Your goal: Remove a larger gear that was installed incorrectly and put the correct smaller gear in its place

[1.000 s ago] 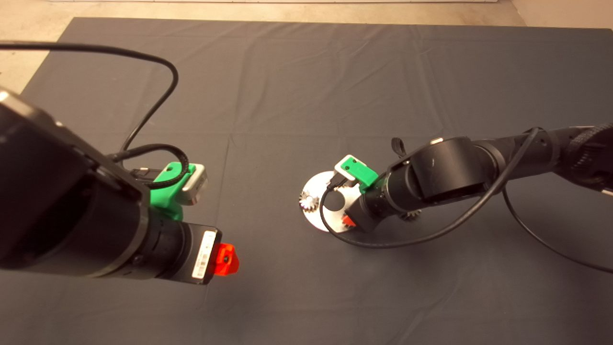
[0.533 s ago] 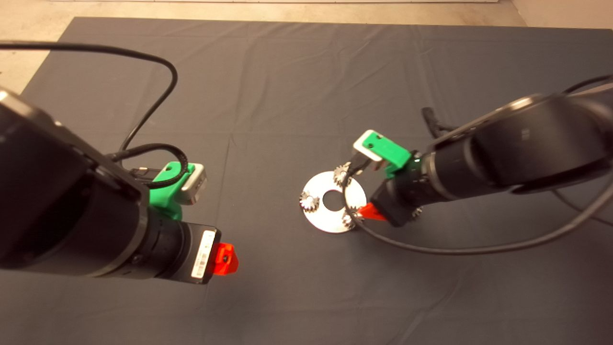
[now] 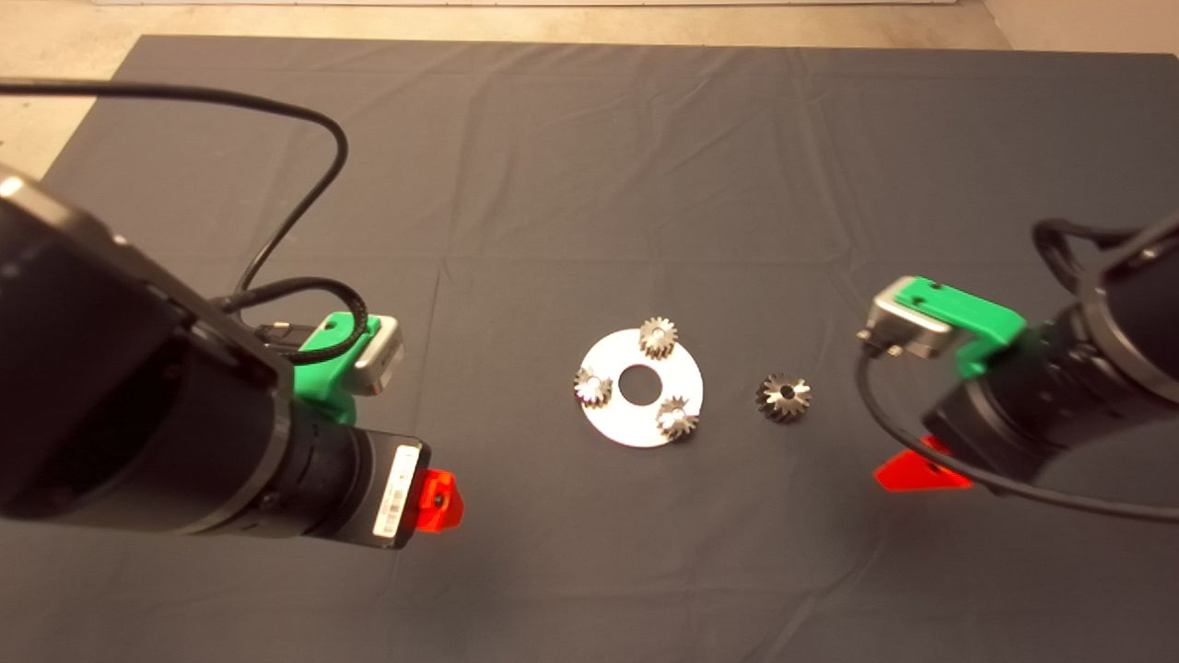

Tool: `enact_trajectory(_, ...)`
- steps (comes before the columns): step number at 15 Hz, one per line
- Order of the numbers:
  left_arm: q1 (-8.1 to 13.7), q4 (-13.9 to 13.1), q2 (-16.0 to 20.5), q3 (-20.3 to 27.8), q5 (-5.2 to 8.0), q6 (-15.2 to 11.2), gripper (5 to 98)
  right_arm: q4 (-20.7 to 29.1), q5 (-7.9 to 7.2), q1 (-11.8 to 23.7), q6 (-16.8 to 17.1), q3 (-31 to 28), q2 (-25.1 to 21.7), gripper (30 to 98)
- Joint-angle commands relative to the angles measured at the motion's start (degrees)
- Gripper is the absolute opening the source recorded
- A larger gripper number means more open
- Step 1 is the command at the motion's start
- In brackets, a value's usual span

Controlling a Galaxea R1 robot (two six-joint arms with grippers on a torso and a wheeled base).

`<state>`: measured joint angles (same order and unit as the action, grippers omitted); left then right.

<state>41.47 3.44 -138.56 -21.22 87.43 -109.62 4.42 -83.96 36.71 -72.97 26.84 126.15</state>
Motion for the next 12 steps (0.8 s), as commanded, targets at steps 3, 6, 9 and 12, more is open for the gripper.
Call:
enact_trajectory(3,1.16,-0.71,-0.45,0.85,7.57,0.28,97.8,3.05,0.55,2.23,-0.86,-1.20,-1.12,85.0)
enact_trajectory(6,1.16,-0.71,-0.53,0.77,7.57,0.37,97.8,3.23,0.63,2.23,-0.86,-1.20,-1.13,86.9)
enact_trajectory(9,1.16,-0.71,-0.50,0.85,7.57,0.46,97.8,3.32,0.55,2.23,-0.95,-1.23,-1.39,89.4)
enact_trajectory(12,1.16,-0.63,-0.97,0.85,7.57,0.46,97.8,3.32,0.64,2.23,-0.86,-1.28,-1.12,92.3)
